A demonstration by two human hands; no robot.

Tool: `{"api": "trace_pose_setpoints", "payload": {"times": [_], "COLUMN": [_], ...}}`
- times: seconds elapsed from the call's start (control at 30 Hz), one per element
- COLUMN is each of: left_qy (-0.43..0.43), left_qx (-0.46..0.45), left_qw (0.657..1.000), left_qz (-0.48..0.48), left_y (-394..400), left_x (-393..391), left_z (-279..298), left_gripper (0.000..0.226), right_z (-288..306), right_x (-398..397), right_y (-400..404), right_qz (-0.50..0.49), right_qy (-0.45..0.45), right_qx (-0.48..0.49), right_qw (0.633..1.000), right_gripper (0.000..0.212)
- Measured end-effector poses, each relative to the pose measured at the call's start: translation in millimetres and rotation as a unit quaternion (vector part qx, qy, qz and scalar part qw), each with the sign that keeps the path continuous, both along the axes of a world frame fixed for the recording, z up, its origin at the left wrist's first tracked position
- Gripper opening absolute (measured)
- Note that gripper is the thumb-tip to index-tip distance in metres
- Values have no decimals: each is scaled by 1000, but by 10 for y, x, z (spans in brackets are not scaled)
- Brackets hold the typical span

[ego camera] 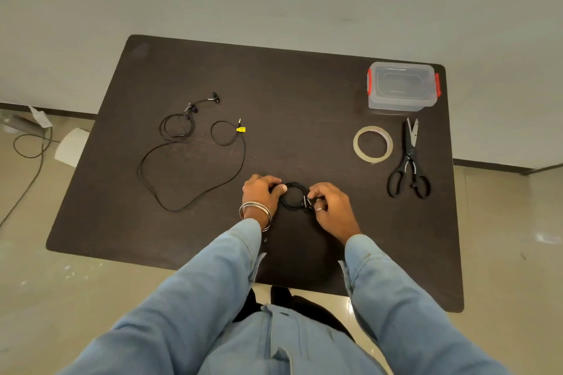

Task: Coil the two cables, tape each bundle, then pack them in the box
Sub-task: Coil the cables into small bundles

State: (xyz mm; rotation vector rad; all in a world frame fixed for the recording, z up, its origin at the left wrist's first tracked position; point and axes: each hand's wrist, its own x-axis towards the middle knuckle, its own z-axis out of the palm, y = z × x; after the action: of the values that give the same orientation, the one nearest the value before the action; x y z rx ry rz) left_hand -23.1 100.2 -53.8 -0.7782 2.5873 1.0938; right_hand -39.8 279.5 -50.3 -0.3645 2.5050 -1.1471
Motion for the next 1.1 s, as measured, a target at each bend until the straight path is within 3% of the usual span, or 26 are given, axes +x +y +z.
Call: {"api": "trace_pose_setpoints", "payload": {"times": [0.1, 0.23, 0.37, 0.47, 0.6, 0.73, 0.83, 0.9, 1.0, 1.1], "left_qy": [1, 12, 34, 53, 56, 27, 1, -12, -25, -11], "left_qx": [8, 13, 35, 41, 23, -15, -37, -56, -59, -48], "left_qw": [1000, 1000, 995, 987, 978, 985, 994, 997, 998, 995], "left_qz": [0, 17, 92, 147, 199, 167, 106, 50, -29, -89], "left_y": [-38, -59, -235, -535, -1067, -1667, -2015, -2202, -2431, -2574], "left_x": [-5, 4, 35, 114, 310, 470, 550, 561, 521, 444], "left_z": [0, 0, 81, 181, 265, 254, 253, 220, 212, 230], "left_gripper": [29, 27, 17, 16, 16, 14, 14, 15, 18, 20], "right_z": [2, -22, 32, 137, 286, 254, 111, 4, -80, -152], "right_x": [-3, -3, -88, -200, -274, -260, -201, -156, -60, 44], "right_y": [-120, -235, -233, -338, -720, -1279, -1738, -1962, -2144, -2241], "right_qz": [-69, -149, -283, -295, -235, -76, 83, 162, 193, 159], "right_qy": [-14, -22, -77, -81, -32, 27, 63, 97, 132, 180], "right_qx": [5, 4, -31, -43, -52, -29, 54, 155, 206, 226], "right_qw": [998, 989, 955, 951, 970, 996, 993, 970, 950, 944], "right_gripper": [7, 14, 19, 21, 21, 17, 23, 29, 19, 13]}}
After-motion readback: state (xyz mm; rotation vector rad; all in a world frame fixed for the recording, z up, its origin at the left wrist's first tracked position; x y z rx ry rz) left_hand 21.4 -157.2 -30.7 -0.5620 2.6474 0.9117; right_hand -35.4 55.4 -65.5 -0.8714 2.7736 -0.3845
